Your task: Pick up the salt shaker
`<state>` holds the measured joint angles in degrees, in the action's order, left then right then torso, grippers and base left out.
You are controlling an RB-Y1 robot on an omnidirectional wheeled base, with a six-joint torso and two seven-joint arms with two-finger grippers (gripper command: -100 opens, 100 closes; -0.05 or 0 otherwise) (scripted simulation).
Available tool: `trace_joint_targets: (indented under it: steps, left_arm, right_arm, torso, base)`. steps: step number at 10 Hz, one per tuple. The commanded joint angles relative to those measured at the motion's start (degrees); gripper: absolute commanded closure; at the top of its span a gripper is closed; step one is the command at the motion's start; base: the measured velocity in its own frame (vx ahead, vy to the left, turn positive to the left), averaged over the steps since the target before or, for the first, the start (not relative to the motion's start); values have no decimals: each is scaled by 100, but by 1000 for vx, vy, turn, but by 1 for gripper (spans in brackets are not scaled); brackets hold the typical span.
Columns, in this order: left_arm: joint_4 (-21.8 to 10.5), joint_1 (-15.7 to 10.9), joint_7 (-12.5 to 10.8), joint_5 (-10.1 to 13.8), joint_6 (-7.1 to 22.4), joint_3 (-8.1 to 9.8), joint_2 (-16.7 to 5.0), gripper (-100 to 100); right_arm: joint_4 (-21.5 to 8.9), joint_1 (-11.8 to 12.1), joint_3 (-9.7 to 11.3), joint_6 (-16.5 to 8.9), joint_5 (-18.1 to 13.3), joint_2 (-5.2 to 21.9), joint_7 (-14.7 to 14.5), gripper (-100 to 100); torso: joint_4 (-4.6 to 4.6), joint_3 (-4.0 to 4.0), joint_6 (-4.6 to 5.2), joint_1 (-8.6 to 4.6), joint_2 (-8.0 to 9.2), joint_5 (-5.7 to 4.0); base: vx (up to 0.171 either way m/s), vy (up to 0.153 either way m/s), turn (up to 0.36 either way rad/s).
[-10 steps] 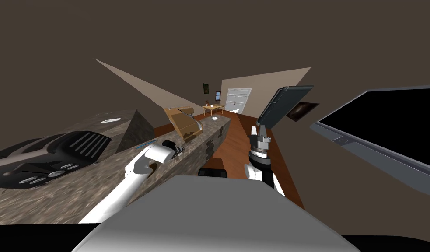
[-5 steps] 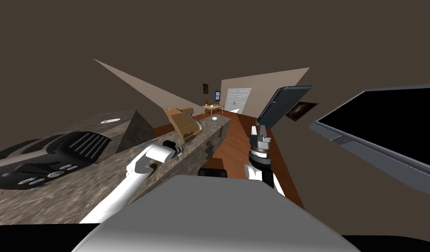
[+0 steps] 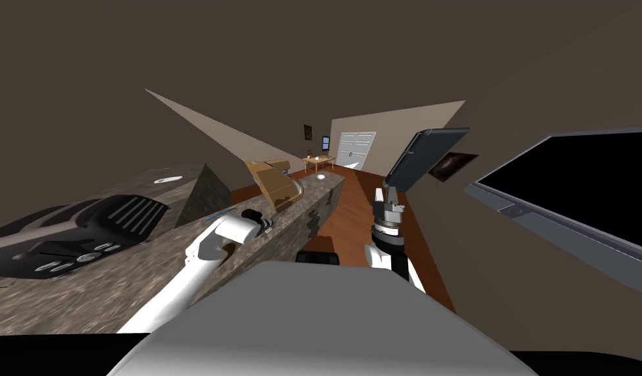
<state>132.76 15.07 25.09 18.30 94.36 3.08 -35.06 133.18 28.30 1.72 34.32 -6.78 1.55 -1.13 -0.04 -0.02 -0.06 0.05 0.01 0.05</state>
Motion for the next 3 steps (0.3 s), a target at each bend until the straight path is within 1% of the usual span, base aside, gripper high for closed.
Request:
trace_joint_targets:
  steps: [1,2,3]
  left_arm:
    - [199,34,-12,57,170,50,-20,100]
    - [114,18,-6,33,92,28,-11,100]
    - [129,20,-9,37,113,33,-12,0]
  right_arm:
    - [0,0,0,0,0,0,0,0]
    - [0,0,0,0,0,0,0,0]
    - [0,0,0,0,0,0,0,0]
  torso:
    - [0,0,0,0,0,0]
    - [0,0,1,-1,-1,-1]
    - [-1,-1,2,2,-1,1]
  base:
    - [14,-9,48]
    - [6,-4,10]
    - [0,0,0]
